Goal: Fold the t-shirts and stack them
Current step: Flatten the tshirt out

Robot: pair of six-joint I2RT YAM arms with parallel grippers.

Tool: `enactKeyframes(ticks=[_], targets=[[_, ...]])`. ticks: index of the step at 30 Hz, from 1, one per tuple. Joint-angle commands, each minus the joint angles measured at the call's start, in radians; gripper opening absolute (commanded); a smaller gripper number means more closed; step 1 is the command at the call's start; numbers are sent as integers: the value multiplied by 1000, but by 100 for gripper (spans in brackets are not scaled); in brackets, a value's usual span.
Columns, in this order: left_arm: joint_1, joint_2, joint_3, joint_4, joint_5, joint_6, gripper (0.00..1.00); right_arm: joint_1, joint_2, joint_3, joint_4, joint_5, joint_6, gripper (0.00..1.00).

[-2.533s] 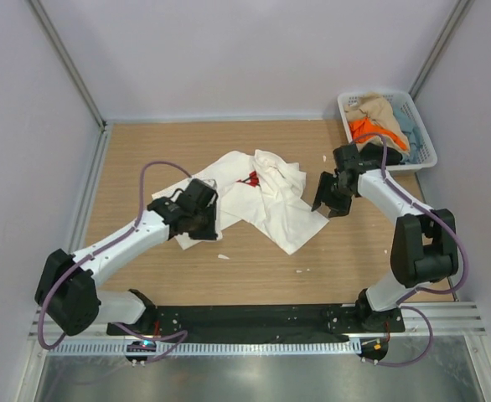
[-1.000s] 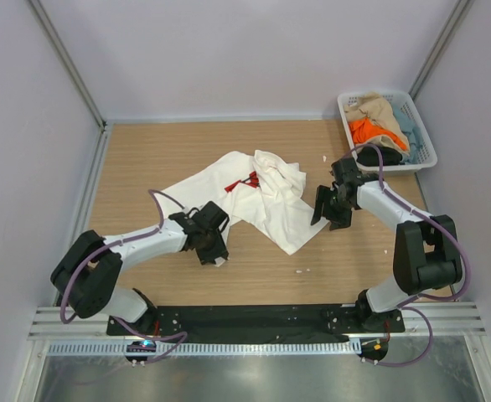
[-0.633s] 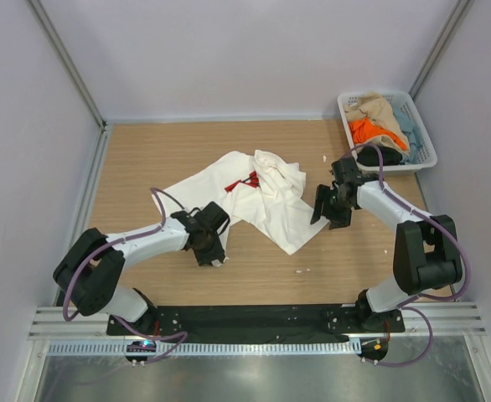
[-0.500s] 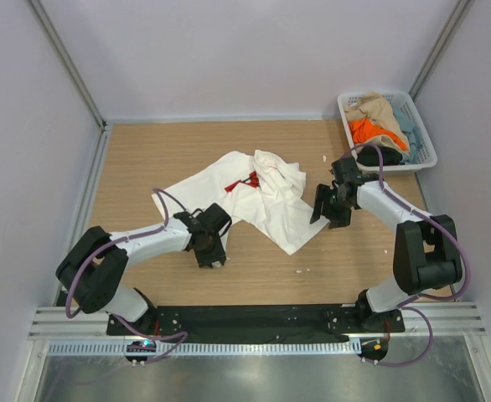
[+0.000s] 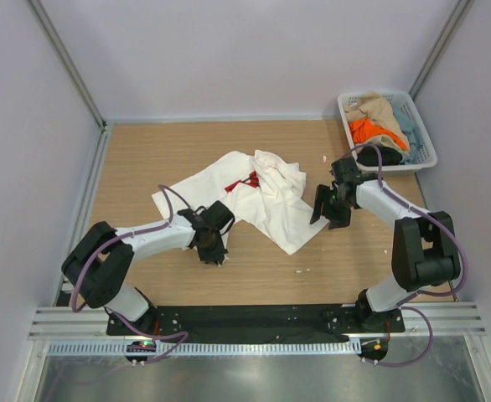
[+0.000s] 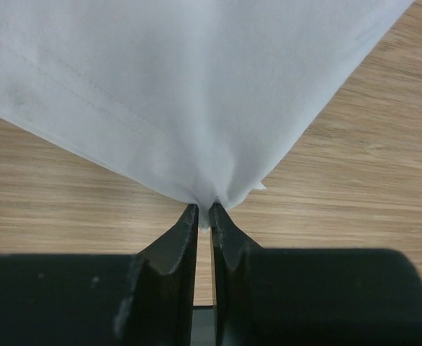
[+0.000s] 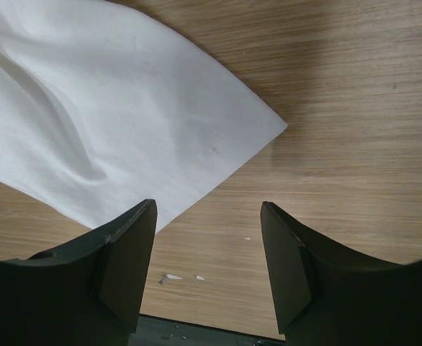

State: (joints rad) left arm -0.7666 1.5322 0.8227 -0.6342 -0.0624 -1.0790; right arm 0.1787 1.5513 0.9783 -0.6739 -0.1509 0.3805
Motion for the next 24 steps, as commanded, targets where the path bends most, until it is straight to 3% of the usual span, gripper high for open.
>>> enactKeyframes(ticks=[1, 3, 10, 17, 24], targets=[[-2, 25, -22, 24, -24, 28, 11, -13, 13, 40, 8, 11, 5, 65], [3, 22, -23, 22, -30, 36, 0, -27, 26, 59, 7, 14, 3, 65], [27, -82, -63, 5, -51, 80, 0, -54, 84, 88, 14, 8, -6, 63], [32, -159, -62, -9, -31, 103, 0, -54, 150, 92, 60, 28, -28, 43], [32, -179, -46, -21, -20, 126, 0, -54, 199, 112, 77, 105, -38, 44]])
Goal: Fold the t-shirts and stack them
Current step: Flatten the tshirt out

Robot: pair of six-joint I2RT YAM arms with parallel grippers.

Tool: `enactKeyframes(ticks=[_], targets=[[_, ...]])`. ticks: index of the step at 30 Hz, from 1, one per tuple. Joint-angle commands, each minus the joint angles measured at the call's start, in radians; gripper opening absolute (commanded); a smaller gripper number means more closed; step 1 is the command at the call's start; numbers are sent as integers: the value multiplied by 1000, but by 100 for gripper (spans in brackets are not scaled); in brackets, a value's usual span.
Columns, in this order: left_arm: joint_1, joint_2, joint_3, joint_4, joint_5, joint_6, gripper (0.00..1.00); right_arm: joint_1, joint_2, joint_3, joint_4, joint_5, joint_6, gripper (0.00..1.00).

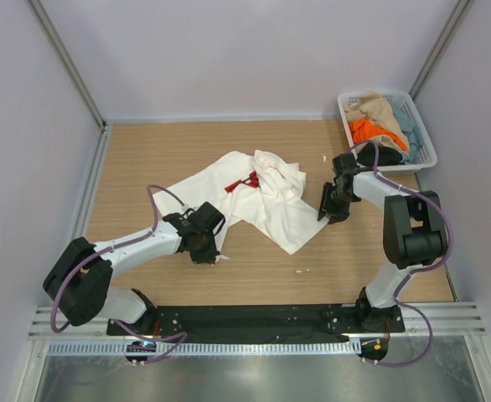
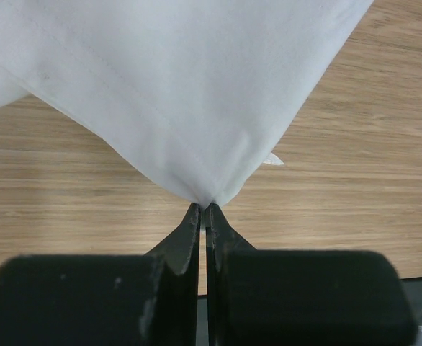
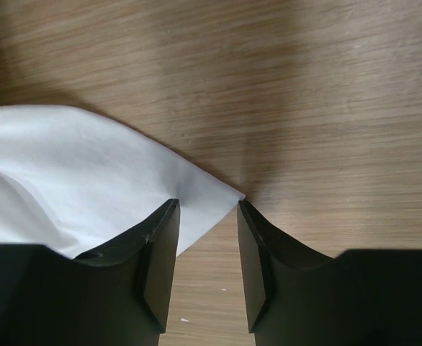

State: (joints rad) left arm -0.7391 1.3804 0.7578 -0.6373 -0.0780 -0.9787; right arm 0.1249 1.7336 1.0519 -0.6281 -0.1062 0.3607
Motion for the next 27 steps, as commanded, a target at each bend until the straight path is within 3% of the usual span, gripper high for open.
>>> enactKeyframes(ticks=[1, 14, 21, 23, 27], targets=[[4, -30, 18, -21, -3, 29, 0, -2, 20, 43, 31, 65, -16, 45], [18, -21, 38, -30, 23, 61, 0, -1, 55, 13, 47, 89, 0, 43], [35, -61, 40, -38, 30, 69, 0, 1, 70, -24, 111, 31, 23, 23], [44, -89, 43, -35, 32, 74, 0, -1, 67, -6, 123, 11, 43, 4], [110, -127, 84, -67, 29, 97, 0, 1, 24, 68, 157, -3, 107, 1]])
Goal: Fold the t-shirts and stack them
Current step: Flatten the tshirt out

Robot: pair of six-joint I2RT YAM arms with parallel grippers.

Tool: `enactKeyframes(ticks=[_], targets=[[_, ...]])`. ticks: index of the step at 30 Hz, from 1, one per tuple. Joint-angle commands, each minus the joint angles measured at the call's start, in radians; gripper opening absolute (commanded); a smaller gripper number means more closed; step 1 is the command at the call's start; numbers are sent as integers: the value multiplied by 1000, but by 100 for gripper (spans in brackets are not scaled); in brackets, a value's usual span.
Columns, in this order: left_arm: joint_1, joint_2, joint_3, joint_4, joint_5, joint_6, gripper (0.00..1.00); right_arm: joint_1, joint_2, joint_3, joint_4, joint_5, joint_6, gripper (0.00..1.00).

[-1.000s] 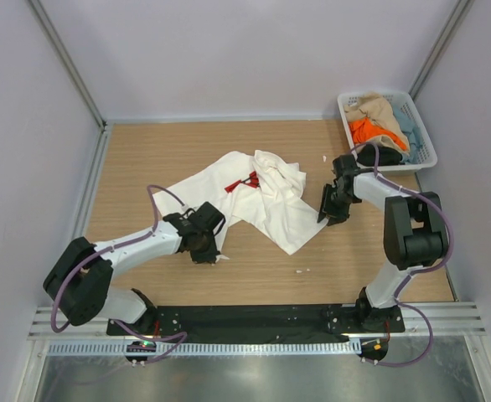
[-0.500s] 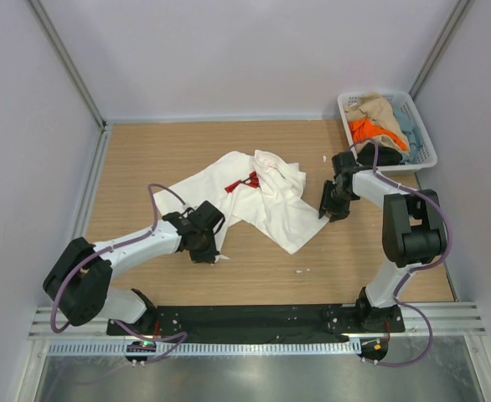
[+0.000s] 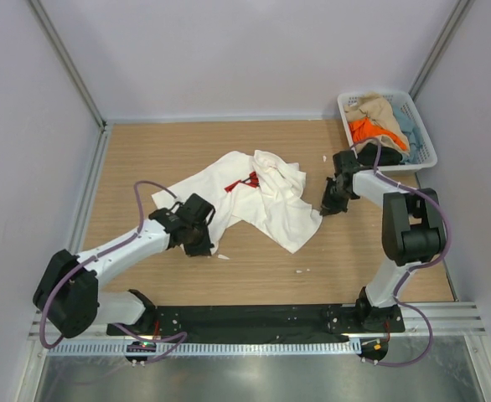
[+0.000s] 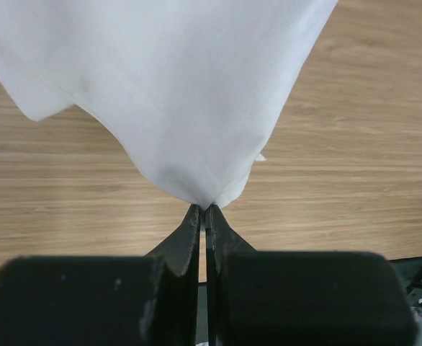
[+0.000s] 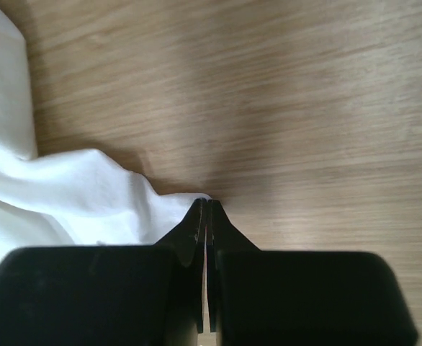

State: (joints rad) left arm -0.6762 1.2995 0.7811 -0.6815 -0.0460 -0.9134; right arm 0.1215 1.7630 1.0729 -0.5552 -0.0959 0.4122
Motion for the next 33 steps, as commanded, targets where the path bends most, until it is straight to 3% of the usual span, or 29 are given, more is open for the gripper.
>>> enactKeyframes(ticks=[1, 10, 15, 18, 25, 33], targets=[[64, -54, 73, -42, 0, 39, 0, 4, -25, 77, 89, 4, 88, 1], [234, -167, 260, -153, -18, 156, 0, 3, -354, 121, 290, -7, 220, 1], [343, -209, 469, -170, -29, 276, 0, 1, -431, 214, 397, -5, 322, 1], [378, -191, 622, -148, -12, 347, 0, -2, -421, 366, 425, 16, 336, 1], [395, -124, 1027, -155, -2, 534, 0, -26, -378, 891, 331, 126, 289, 1], [395, -206, 1196, -127, -12, 662, 0, -31, -529, 1102, 201, 237, 108, 1]])
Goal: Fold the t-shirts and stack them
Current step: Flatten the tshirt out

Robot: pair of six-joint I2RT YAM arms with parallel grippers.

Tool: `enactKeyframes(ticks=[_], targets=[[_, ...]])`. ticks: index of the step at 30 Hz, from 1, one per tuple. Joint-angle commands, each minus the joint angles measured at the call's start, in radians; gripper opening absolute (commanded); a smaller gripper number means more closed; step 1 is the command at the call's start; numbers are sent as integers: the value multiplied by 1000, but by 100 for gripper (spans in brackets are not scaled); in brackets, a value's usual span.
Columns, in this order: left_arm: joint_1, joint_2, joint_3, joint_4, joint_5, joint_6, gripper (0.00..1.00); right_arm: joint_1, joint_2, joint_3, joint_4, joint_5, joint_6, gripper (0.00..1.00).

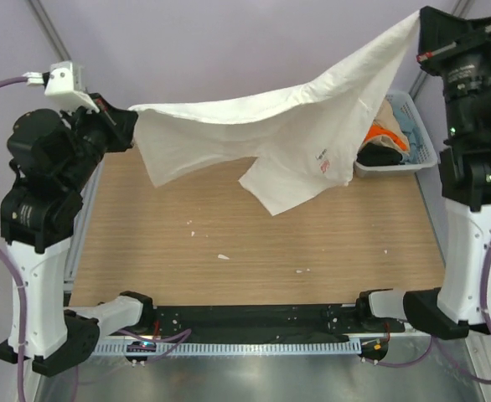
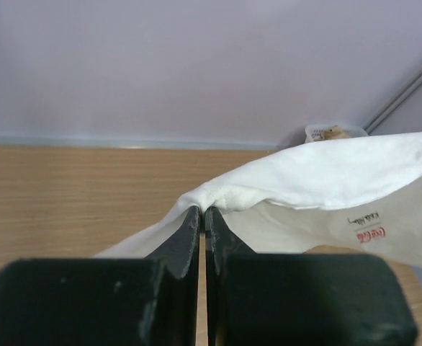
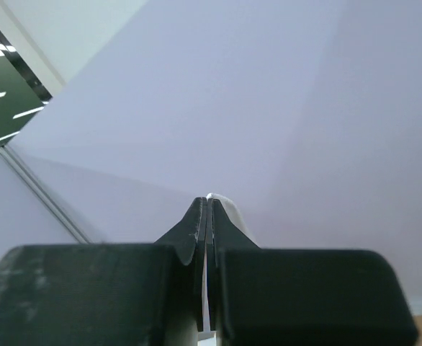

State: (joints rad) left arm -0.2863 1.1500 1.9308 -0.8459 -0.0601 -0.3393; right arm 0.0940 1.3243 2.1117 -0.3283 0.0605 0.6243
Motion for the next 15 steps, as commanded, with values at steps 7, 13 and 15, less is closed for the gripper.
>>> enactKeyframes(ticks=[7, 13, 15], targets=[[4, -312, 72, 119, 86, 121, 0, 36, -324, 73, -31, 96, -198, 1], [4, -377, 189, 126, 86, 120, 0, 87, -369, 158, -20, 53, -163, 1], [4, -383, 189, 140, 82, 108, 0, 98, -344, 172, -14, 44, -153, 1]])
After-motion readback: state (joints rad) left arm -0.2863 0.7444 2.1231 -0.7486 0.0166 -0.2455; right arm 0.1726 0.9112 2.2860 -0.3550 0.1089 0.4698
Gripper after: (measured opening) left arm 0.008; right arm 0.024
